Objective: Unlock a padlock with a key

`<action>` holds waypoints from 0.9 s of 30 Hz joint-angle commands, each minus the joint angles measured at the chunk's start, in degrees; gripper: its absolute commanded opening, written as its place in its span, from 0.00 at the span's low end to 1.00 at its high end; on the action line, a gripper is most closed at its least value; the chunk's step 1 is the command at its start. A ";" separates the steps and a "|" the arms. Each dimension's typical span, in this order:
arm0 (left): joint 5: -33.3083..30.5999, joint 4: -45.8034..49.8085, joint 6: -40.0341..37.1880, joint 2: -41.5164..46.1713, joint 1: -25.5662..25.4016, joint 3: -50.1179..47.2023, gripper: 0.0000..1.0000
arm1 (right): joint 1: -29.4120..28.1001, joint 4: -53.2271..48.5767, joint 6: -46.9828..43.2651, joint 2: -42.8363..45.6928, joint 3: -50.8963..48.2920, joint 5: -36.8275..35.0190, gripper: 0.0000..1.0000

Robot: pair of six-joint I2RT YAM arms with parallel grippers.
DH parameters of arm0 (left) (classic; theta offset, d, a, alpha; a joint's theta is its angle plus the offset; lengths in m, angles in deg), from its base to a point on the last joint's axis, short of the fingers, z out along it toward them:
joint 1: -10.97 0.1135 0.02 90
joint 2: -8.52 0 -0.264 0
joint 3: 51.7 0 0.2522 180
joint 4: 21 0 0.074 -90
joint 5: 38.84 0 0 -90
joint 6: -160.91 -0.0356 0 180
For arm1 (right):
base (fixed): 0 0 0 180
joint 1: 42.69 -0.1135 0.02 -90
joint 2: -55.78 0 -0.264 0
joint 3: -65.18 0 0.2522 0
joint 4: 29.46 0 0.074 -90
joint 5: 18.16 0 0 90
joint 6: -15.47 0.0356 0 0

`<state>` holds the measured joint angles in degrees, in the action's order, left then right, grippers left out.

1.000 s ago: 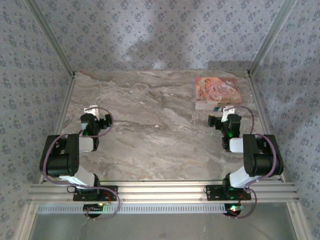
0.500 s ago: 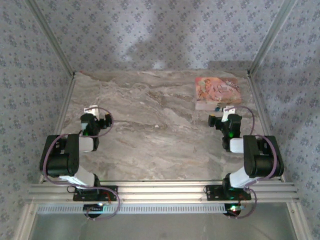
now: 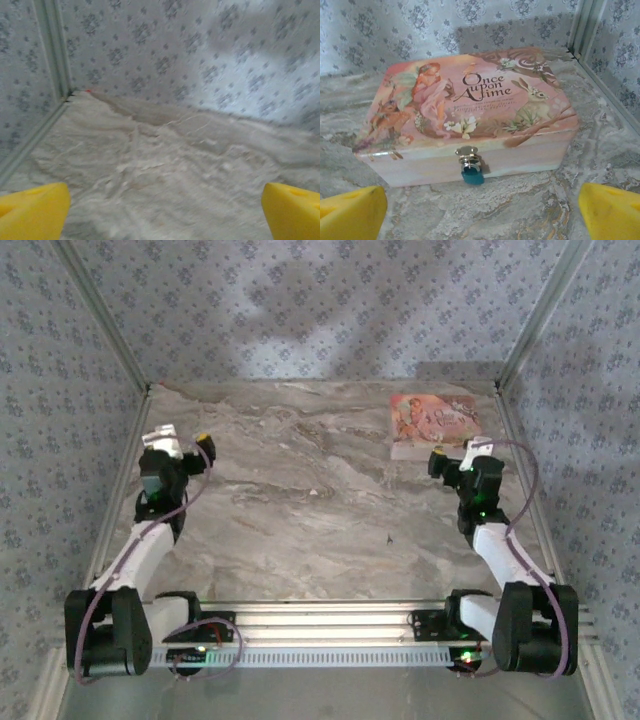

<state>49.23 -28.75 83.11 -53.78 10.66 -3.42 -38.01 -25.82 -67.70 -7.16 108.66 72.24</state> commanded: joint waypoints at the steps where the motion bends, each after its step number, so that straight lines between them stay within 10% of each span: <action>1: 6.70 13.25 11.67 -2.09 -1.96 5.76 0.98 | 3.59 -9.62 6.79 -0.16 5.99 7.01 1.00; 13: 11.66 21.57 14.62 -29.78 -24.13 32.72 0.98 | 15.47 -12.98 14.48 -21.25 25.04 22.37 0.99; 27: 24.76 25.15 22.76 -60.72 -34.89 63.93 0.91 | 17.81 -21.79 11.16 -46.61 48.20 29.63 0.95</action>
<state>69.40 -6.39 103.27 -111.00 -23.35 55.55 -20.43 -42.97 -54.87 -50.81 152.35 97.03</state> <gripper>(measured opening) 0.912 0.963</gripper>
